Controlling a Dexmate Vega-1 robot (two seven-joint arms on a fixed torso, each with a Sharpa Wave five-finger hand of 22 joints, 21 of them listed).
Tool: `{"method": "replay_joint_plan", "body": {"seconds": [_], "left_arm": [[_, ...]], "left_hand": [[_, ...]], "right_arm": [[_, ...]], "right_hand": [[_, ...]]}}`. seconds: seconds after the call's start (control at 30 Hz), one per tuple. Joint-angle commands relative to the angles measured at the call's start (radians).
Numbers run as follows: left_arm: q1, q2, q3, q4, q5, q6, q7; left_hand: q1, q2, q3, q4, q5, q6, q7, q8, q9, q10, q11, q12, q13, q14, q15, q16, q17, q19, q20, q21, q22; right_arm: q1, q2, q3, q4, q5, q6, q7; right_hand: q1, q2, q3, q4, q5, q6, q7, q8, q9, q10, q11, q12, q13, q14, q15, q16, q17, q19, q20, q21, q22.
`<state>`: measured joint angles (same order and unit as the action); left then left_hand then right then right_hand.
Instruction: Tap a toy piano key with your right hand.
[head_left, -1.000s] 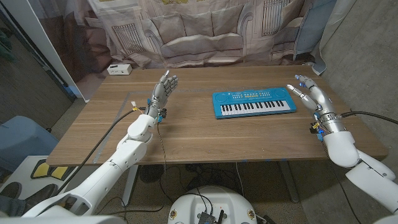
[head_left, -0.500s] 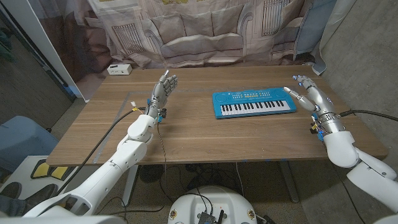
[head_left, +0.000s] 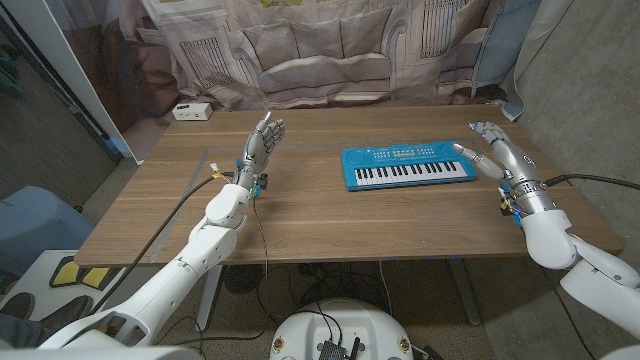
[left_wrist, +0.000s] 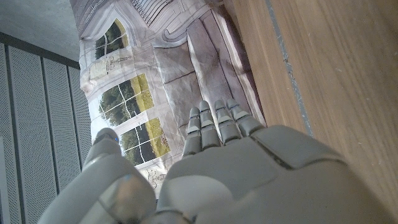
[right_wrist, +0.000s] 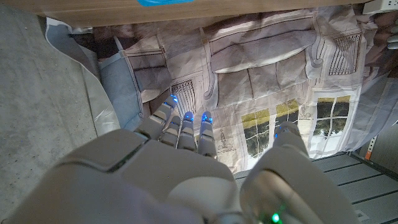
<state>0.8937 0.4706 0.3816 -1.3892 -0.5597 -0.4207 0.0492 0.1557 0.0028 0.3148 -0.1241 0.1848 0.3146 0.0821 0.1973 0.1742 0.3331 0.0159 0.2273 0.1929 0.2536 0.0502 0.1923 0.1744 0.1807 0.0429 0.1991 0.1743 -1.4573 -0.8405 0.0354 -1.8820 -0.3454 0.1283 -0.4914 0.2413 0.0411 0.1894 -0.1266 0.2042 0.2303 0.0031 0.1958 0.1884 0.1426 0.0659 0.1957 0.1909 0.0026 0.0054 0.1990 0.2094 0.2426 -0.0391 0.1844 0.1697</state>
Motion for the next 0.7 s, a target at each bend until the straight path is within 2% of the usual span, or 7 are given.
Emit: {"method": "replay_joint_plan", "body": {"seconds": [0.03,0.3,0.37,0.4,0.47,0.7], "left_arm": [[0.001,-0.001,0.000,-0.004,0.002,-0.002,0.004],[0.006,0.002,-0.001,-0.009,0.003,-0.001,0.006],[0.006,0.002,0.000,-0.010,0.004,0.001,0.007],[0.006,0.002,0.001,-0.010,0.004,0.001,0.006],[0.005,0.001,0.001,-0.010,0.003,0.003,0.006],[0.002,-0.002,0.004,-0.007,0.003,0.004,0.004]], "left_hand": [[0.001,0.003,0.008,-0.002,0.000,0.009,0.000,-0.002,0.004,0.013,0.002,-0.001,0.003,0.005,-0.001,-0.002,0.004,-0.004,0.000,-0.003,0.004],[0.001,0.003,0.007,-0.002,0.000,0.009,-0.001,-0.003,0.004,0.012,0.000,-0.002,0.003,0.006,0.000,-0.002,0.004,-0.004,0.000,-0.003,0.004],[0.001,0.003,0.007,-0.002,0.000,0.009,-0.001,-0.003,0.004,0.012,-0.001,-0.002,0.003,0.006,0.001,-0.002,0.004,-0.004,0.000,-0.003,0.004],[0.001,0.003,0.007,-0.002,0.000,0.009,-0.001,-0.003,0.004,0.013,-0.001,-0.002,0.003,0.006,0.002,-0.003,0.004,-0.004,0.000,-0.003,0.004],[0.001,0.003,0.007,-0.002,0.000,0.009,0.000,-0.003,0.005,0.013,0.001,-0.002,0.003,0.006,0.002,-0.002,0.004,-0.004,0.000,-0.003,0.004],[0.001,0.003,0.007,-0.002,-0.001,0.010,0.001,-0.004,0.005,0.012,0.001,-0.004,0.003,0.005,0.005,-0.003,0.005,-0.006,0.001,-0.004,0.004]], "right_arm": [[-0.011,-0.034,0.001,-0.035,-0.020,-0.072,0.036],[-0.016,-0.052,0.002,-0.056,-0.023,-0.112,0.059],[-0.017,-0.054,0.001,-0.061,-0.030,-0.127,0.060],[-0.019,-0.056,0.002,-0.065,-0.029,-0.135,0.067],[-0.018,-0.059,0.001,-0.066,-0.025,-0.137,0.070],[-0.016,-0.073,-0.001,-0.072,-0.027,-0.153,0.082]], "right_hand": [[0.009,0.004,0.002,-0.003,0.003,0.001,-0.001,-0.002,0.002,-0.011,0.000,-0.004,0.003,-0.013,0.001,-0.006,0.000,-0.019,-0.003,-0.005,0.003],[0.007,0.003,-0.001,-0.002,0.002,0.011,-0.005,0.002,0.002,-0.028,-0.006,-0.008,0.003,-0.038,0.006,-0.011,0.000,-0.050,0.001,-0.010,0.003],[0.004,0.002,-0.003,-0.001,0.001,0.020,-0.008,0.005,0.002,-0.029,-0.009,-0.006,0.003,-0.041,0.005,-0.010,0.000,-0.063,0.012,-0.011,0.003],[0.001,0.000,-0.005,0.000,0.000,0.046,-0.017,0.014,0.002,-0.024,-0.021,-0.003,0.002,-0.040,0.000,-0.007,0.000,-0.068,0.028,-0.007,0.004],[-0.002,0.000,-0.007,0.002,-0.001,0.062,-0.020,0.018,0.002,-0.025,-0.029,-0.002,0.002,-0.042,-0.001,-0.006,0.000,-0.076,0.039,-0.006,0.004],[-0.006,0.001,-0.008,0.003,-0.002,0.074,-0.023,0.020,0.002,-0.030,-0.035,-0.003,0.002,-0.055,0.010,-0.008,-0.001,-0.094,0.051,-0.007,0.005]]}}
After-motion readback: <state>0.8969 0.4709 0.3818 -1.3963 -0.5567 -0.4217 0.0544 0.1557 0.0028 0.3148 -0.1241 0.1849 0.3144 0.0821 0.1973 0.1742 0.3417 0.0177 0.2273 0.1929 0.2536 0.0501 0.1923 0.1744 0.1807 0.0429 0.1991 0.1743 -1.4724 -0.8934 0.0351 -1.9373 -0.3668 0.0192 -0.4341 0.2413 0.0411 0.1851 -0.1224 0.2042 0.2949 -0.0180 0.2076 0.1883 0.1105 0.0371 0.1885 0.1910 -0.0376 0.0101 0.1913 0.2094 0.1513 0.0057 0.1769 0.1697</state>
